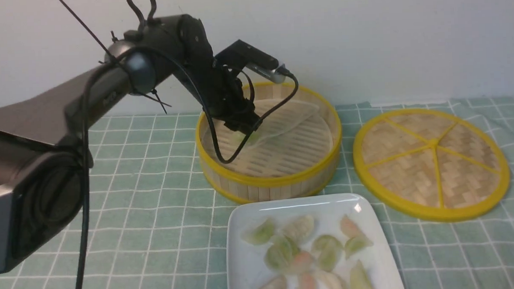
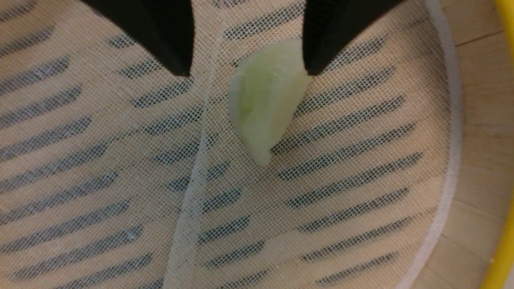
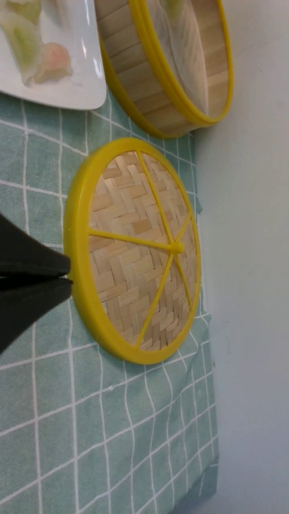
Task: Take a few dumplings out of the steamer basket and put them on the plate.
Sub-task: Use the left arm to grab a dumpling from the steamer, then use the left arm to put the dumpling into the plate
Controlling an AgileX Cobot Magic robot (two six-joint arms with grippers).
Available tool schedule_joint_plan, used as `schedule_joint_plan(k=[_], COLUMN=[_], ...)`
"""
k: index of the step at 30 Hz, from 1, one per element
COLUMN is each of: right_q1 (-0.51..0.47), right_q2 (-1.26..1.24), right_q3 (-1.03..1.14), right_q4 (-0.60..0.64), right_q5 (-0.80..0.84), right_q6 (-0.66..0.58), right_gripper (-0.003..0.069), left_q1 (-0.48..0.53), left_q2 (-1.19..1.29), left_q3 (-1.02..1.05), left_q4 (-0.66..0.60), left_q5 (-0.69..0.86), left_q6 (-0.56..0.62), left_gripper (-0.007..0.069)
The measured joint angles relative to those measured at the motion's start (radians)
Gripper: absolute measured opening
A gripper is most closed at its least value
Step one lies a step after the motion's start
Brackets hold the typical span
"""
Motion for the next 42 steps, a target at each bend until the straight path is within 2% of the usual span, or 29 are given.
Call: schedule_joint_plan(k=[2,6,7,9,11,16,22,27,35,37,42], right_q1=[0.0,0.0,0.0,0.0,0.0,0.0,0.0,0.0,0.0,0.0,0.0], right_q2=[0.0,0.0,0.0,0.0,0.0,0.0,0.0,0.0,0.0,0.0,0.0], right_q3=[0.0,0.0,0.0,0.0,0.0,0.0,0.0,0.0,0.0,0.0,0.0], right_q4=[0.0,0.0,0.0,0.0,0.0,0.0,0.0,0.0,0.0,0.0,0.0], right_q5=[0.0,0.0,0.0,0.0,0.0,0.0,0.0,0.0,0.0,0.0,0.0], right_q6=[0.0,0.001,0.001,0.001,0.001,0.001,0.005,0.008,0.008,0.008,0.008], right_gripper=[-0.0014,-0.0014,-0.0014,-0.0014,-0.0014,-0.0014,-0.0014,-0.0014,-0.0014,-0.0014,-0.0014], left_q1=[-0.001,-0.007,-0.007,-0.007,-0.007,-0.007,-0.008,-0.01,-0.024,-0.045,-0.201], left_q2=[0.018,0.051,0.056,0.069,0.07,0.04,-0.177,-0.284,-0.264,-0.28,-0.372], left_q3=[0.0,0.0,0.0,-0.001,-0.002,-0.02,-0.065,-0.079,-0.038,-0.003,0.192], left_q4=[0.0,0.0,0.0,0.009,0.013,0.029,0.076,0.073,0.046,0.033,0.022], left_q5=[-0.02,-0.055,-0.055,-0.068,-0.073,-0.017,0.218,0.239,0.33,0.33,0.328], left_q6=[0.005,0.007,0.007,0.008,0.006,-0.032,-0.117,-0.119,-0.143,-0.144,-0.144], left_gripper=[0.0439,0.0486,0.0479,0.0407,0.0298,0.0309,0.0309,0.0308,0.0308,0.0308,0.0308])
